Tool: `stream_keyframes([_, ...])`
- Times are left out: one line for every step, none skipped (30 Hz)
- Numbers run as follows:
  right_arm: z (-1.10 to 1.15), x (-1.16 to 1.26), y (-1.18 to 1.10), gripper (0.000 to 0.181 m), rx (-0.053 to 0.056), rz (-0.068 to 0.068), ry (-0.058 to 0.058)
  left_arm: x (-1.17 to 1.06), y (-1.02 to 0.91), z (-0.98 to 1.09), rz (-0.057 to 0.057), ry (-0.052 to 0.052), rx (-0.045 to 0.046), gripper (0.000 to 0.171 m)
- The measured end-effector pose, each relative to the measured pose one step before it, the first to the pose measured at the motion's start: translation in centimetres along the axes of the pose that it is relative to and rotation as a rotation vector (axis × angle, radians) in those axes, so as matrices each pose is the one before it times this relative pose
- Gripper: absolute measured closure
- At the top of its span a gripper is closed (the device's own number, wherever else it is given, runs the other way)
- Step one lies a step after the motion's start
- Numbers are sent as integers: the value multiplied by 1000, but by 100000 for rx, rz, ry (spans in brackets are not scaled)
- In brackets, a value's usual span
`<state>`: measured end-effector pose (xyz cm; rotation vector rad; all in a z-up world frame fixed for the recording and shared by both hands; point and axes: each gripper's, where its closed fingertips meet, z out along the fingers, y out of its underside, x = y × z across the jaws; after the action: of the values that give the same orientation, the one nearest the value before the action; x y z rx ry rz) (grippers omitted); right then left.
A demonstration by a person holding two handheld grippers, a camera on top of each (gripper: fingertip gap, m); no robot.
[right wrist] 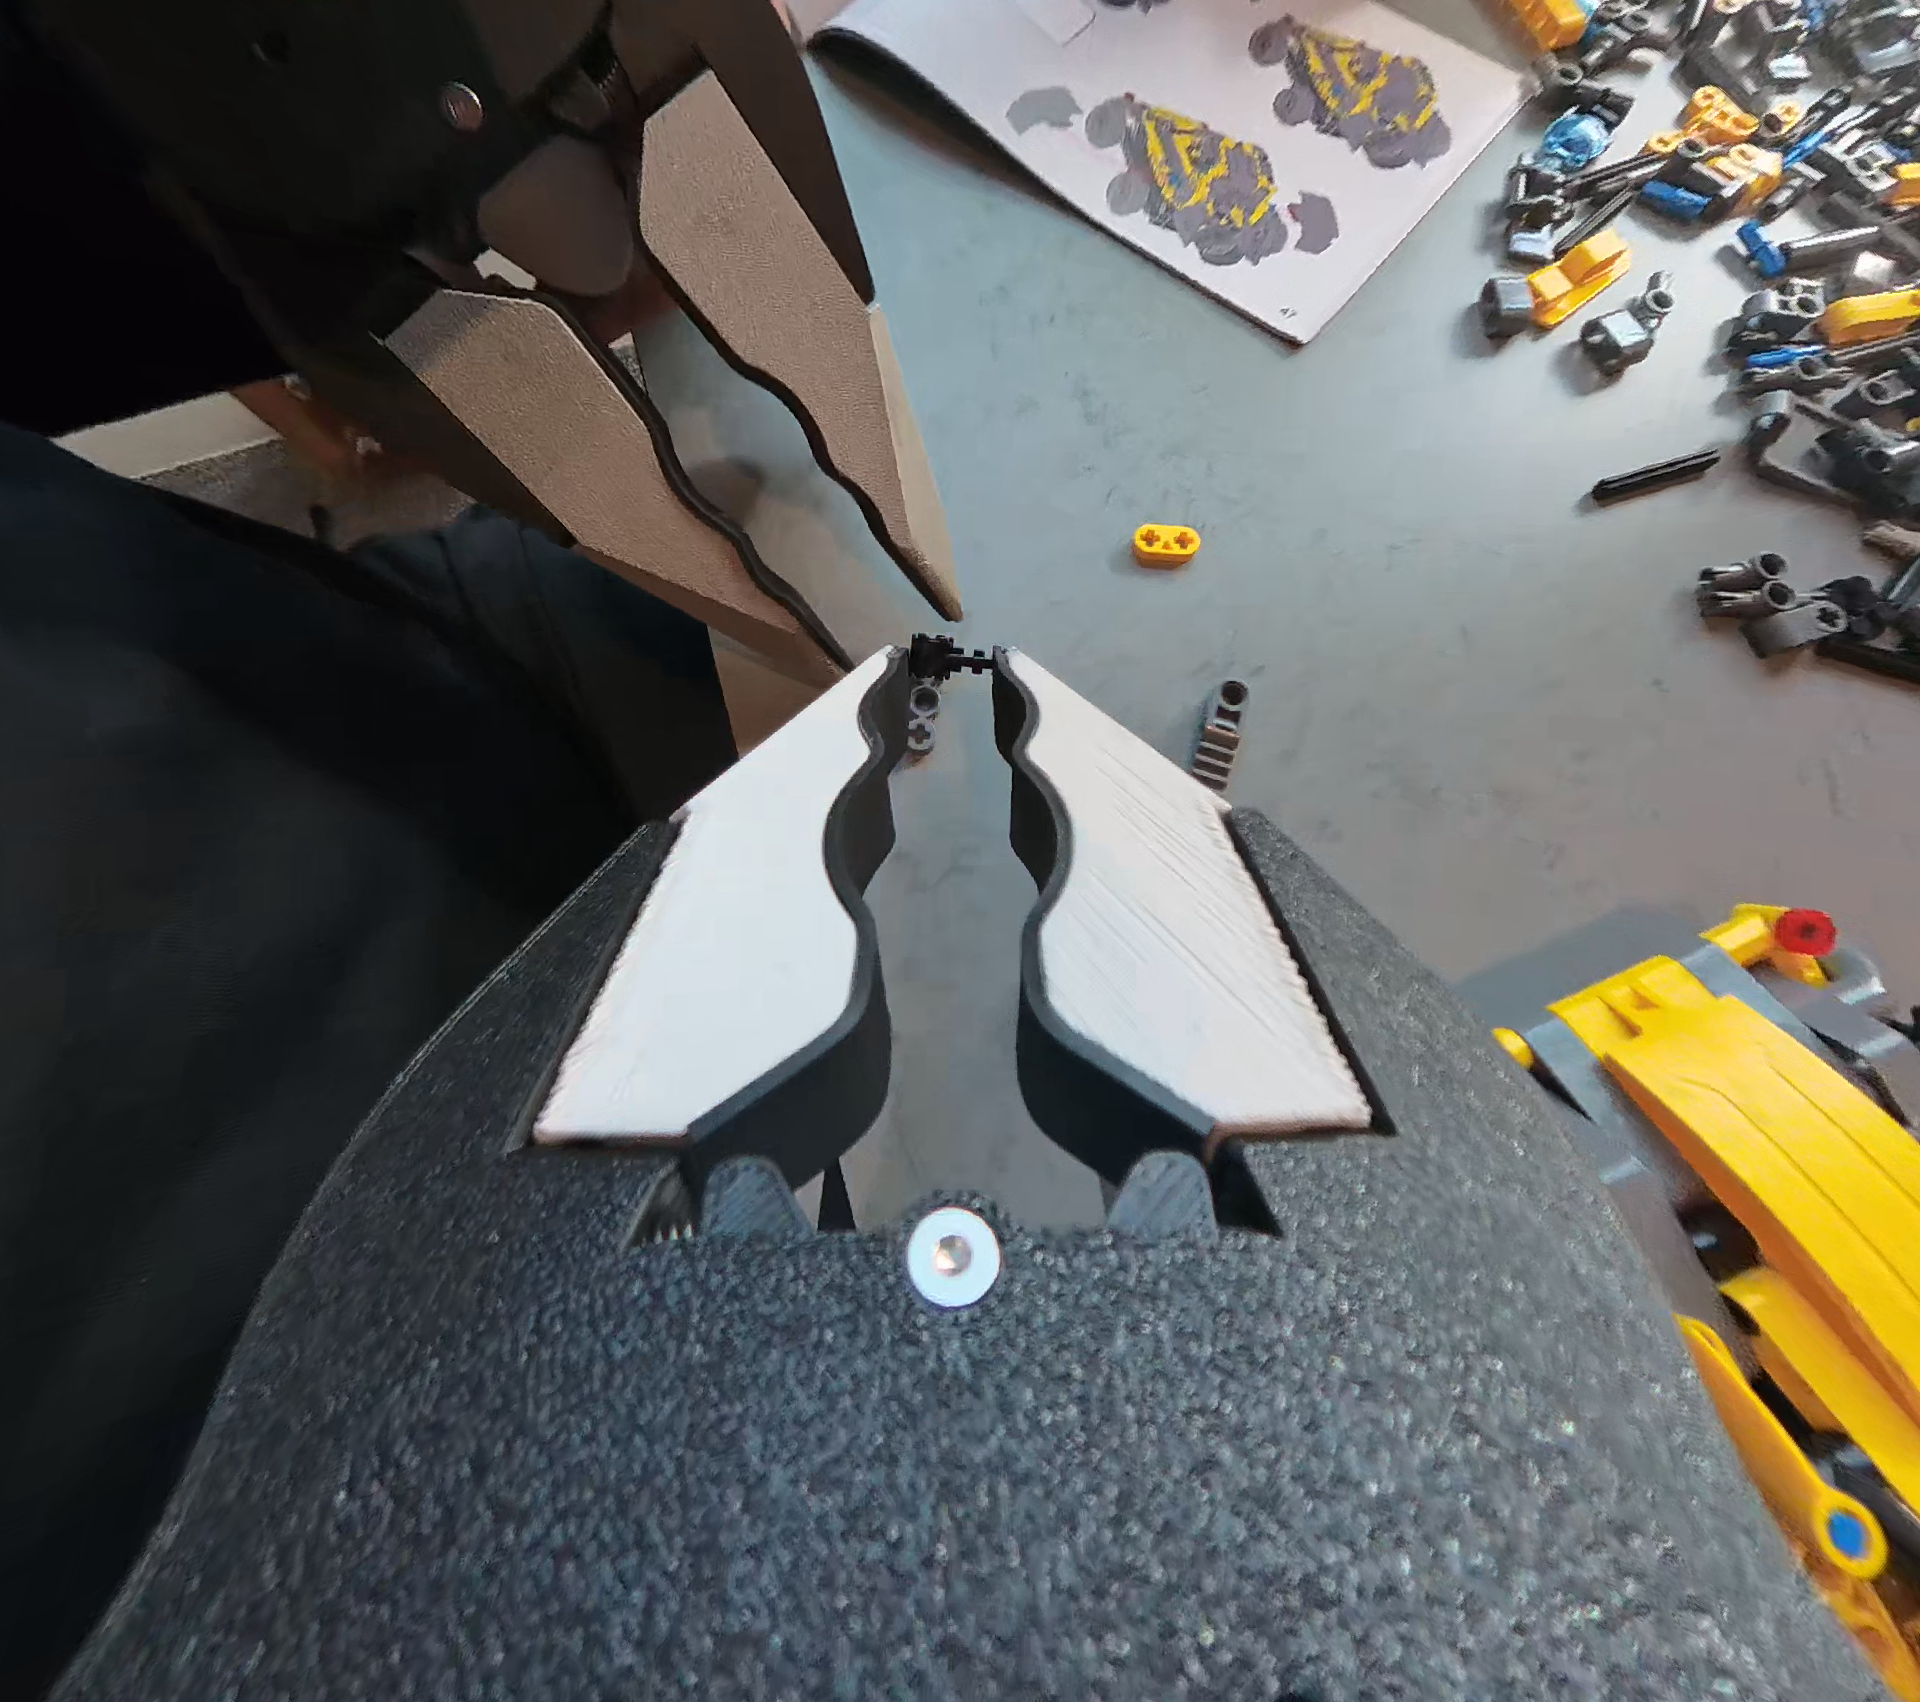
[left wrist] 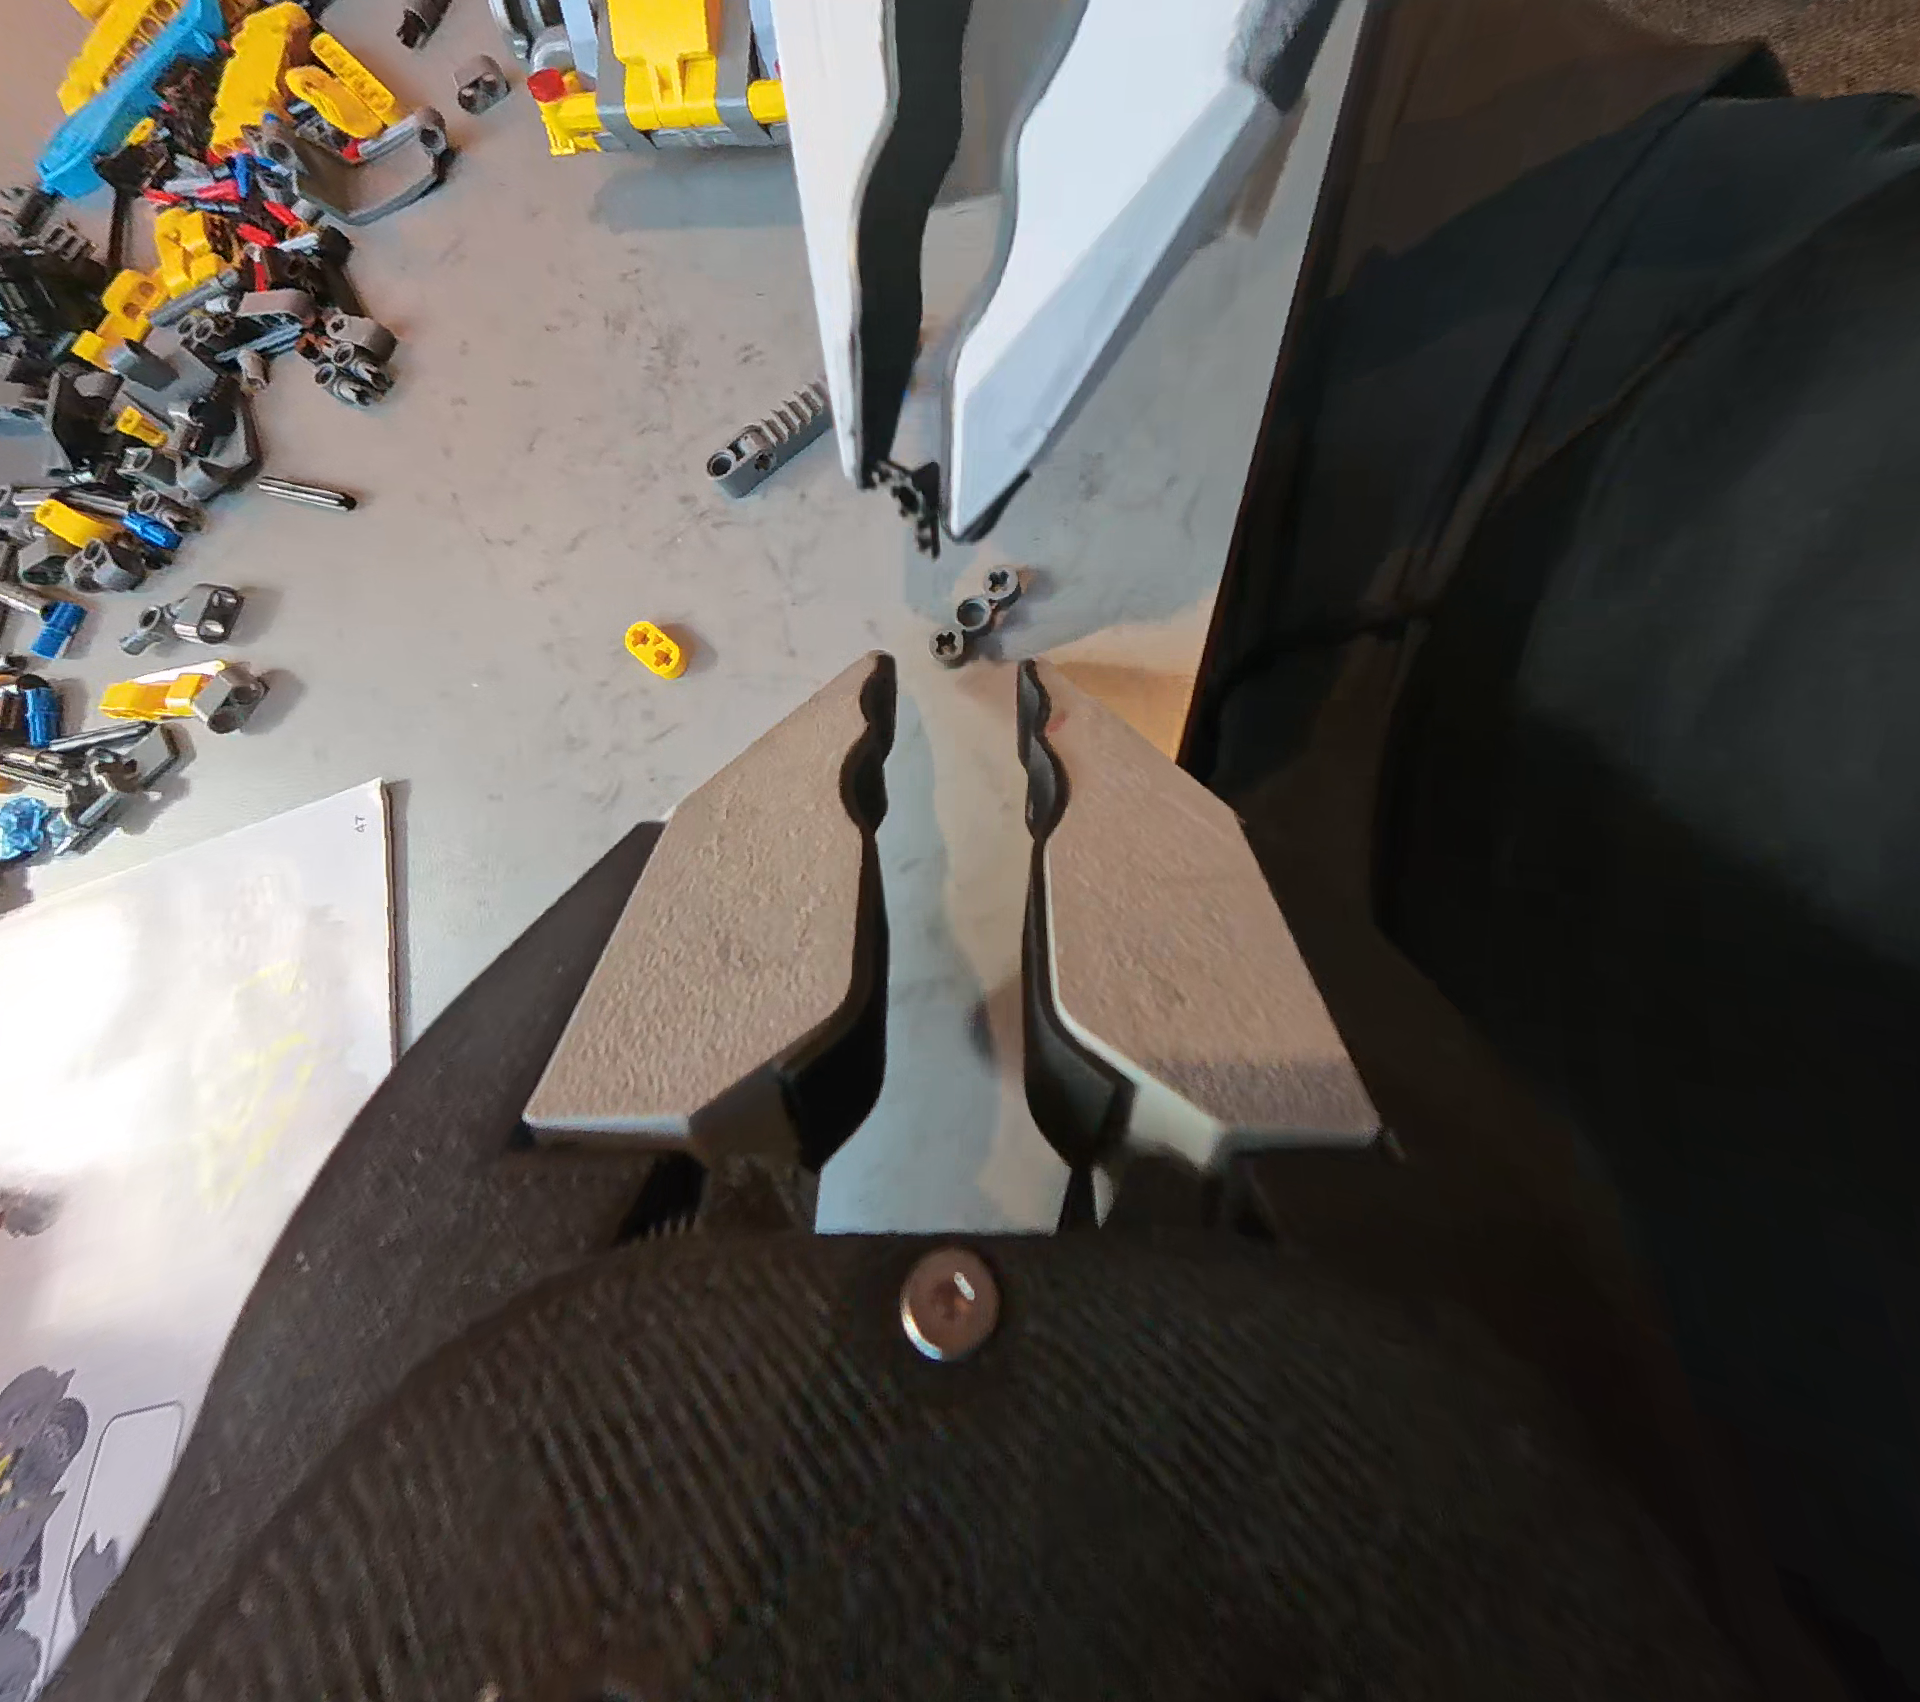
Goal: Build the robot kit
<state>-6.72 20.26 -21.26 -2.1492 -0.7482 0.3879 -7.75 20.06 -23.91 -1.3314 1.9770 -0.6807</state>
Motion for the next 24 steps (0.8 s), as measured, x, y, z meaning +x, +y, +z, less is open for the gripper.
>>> stream_keyframes([218,-108,80,166,-759,163,-750,27,-43,92,-912,598,-233,151])
stream_keyframes([177,-56,88,166,-658,421,-599,67,-51,79,-709,793,-103,153])
stream_keyframes([117,-15,32,166,-327,201,-248,101,-67,67,-497,681,-10,154])
stream_keyframes([59,-11,29,166,-160,-19,-114,128,-77,80,-371,724,47,155])
stream_keyframes([4,-12,-2,166,-15,-64,-62,199,-88,83,-244,909,145,156])
stream_keyframes([-37,19,0,166,52,-72,133,258,-101,74,-162,1041,280,158])
stream_keyframes([-67,56,29,166,-3,34,272,268,-112,86,-184,936,406,160])
stream_keyframes([-96,81,22,166,38,205,220,236,-108,73,-183,718,533,161])
stream_keyframes([-120,99,18,166,146,388,162,178,-98,65,-157,430,554,161])
stream_keyframes([-131,107,28,166,121,446,136,103,-72,63,-141,220,377,161])
stream_keyframes([-123,105,37,166,95,362,229,54,-55,45,-175,185,153,161])
stream_keyframes([-120,92,24,166,77,252,198,18,-29,23,-247,239,33,161])
stream_keyframes([-111,70,4,166,93,171,268,0,-17,36,-341,225,-42,161])
stream_keyframes([-86,52,-8,166,149,115,271,-13,-17,21,-363,110,-59,161])
stream_keyframes([-71,20,-24,166,212,95,142,-25,-12,28,-321,-32,-65,161])
stream_keyframes([-38,-12,-24,166,207,59,13,-24,-15,15,-258,-70,-73,160])
stream_keyframes([-10,-15,-27,166,130,-18,37,-17,-10,18,-120,-48,-35,160])
stream_keyframes([-4,-18,-7,166,-8,-109,73,-2,-6,7,9,-54,-21,160])
stream_keyframes([10,-24,-2,166,-39,-191,103,0,-4,2,86,-90,-15,160])
stream_keyframes([15,-49,8,166,-50,-198,19,-11,1,-1,138,-144,-50,160])
stream_keyframes([5,-30,16,166,-61,-117,-18,1,1,-1,174,-175,-90,160])
stream_keyframes([5,-22,9,166,15,-67,9,1,6,-8,213,-175,-84,160])
stream_keyframes([-2,-6,24,166,37,35,-1,4,-4,5,233,-104,-103,160])
stream_keyframes([-18,-4,18,166,108,204,-67,-11,0,-2,189,1,-163,160])
